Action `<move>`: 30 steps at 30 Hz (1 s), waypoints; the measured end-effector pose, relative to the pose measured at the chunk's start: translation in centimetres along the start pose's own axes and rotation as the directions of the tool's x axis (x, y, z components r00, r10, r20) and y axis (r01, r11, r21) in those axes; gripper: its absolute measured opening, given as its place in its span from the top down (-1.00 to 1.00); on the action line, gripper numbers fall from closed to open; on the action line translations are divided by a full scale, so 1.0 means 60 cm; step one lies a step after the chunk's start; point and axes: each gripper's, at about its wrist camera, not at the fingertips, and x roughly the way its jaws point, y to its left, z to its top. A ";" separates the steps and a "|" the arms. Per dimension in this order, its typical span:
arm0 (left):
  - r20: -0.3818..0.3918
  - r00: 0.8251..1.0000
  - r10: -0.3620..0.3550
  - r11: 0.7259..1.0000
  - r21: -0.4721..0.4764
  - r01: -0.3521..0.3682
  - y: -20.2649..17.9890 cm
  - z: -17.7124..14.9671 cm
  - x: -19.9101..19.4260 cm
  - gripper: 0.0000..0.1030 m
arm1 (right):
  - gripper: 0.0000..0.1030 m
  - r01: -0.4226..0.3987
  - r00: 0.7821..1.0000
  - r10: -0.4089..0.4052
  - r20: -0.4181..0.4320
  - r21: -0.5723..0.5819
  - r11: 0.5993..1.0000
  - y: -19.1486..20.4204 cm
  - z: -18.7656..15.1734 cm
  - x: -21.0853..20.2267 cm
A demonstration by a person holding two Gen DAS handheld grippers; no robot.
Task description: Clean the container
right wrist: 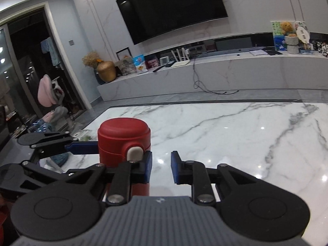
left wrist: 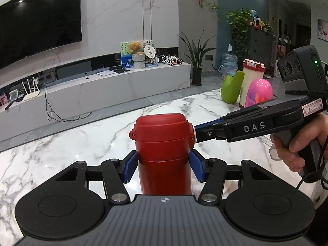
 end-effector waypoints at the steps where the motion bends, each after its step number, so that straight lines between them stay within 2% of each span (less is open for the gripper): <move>1: -0.006 1.000 -0.002 1.000 -0.009 0.002 0.003 -0.001 -0.003 -0.03 | 0.53 -0.011 1.000 0.011 -0.004 -0.009 1.000 0.005 -0.001 0.000; 6: -0.040 0.999 0.020 1.000 -0.002 -0.020 0.004 -0.013 -0.021 -0.18 | 0.53 -0.070 0.997 0.068 -0.026 -0.058 0.996 0.032 -0.006 0.002; 11: -0.042 0.998 0.041 0.997 -0.064 -0.044 0.012 -0.017 -0.027 -0.23 | 0.53 -0.094 0.995 0.091 -0.038 -0.075 0.993 0.045 -0.011 0.004; 14: -0.038 0.998 0.042 0.995 -0.094 -0.046 0.013 -0.019 -0.028 -0.28 | 0.53 -0.100 0.994 0.096 -0.047 -0.083 0.992 0.048 -0.015 0.001; 18: -0.069 0.997 0.040 0.991 -0.127 -0.049 0.015 -0.022 -0.019 -0.28 | 0.53 -0.101 0.994 0.096 -0.058 -0.095 0.990 0.049 -0.018 -0.001; 21: -0.072 0.997 0.018 0.990 -0.137 -0.028 0.017 -0.024 -0.020 -0.27 | 0.53 -0.089 0.994 0.083 -0.066 -0.102 0.991 0.047 -0.019 -0.001; 23: -0.066 0.998 0.021 0.991 -0.132 -0.030 0.018 -0.025 -0.020 -0.27 | 0.53 -0.044 0.997 0.036 -0.074 -0.098 0.994 0.040 -0.017 0.004; 25: -0.059 0.998 0.025 0.990 -0.139 -0.033 0.021 -0.025 -0.020 -0.26 | 0.52 0.047 0.995 -0.054 -0.083 -0.080 0.996 0.023 -0.017 0.010; 28: -0.048 0.998 0.031 0.986 -0.161 -0.038 0.024 -0.026 -0.018 -0.26 | 0.50 0.186 0.975 -0.192 -0.109 -0.070 0.980 -0.008 -0.021 0.021; 30: -0.035 0.999 0.038 0.987 -0.152 -0.043 0.021 -0.024 -0.015 -0.26 | 0.40 0.248 0.958 -0.255 -0.130 -0.072 0.966 -0.024 -0.025 0.030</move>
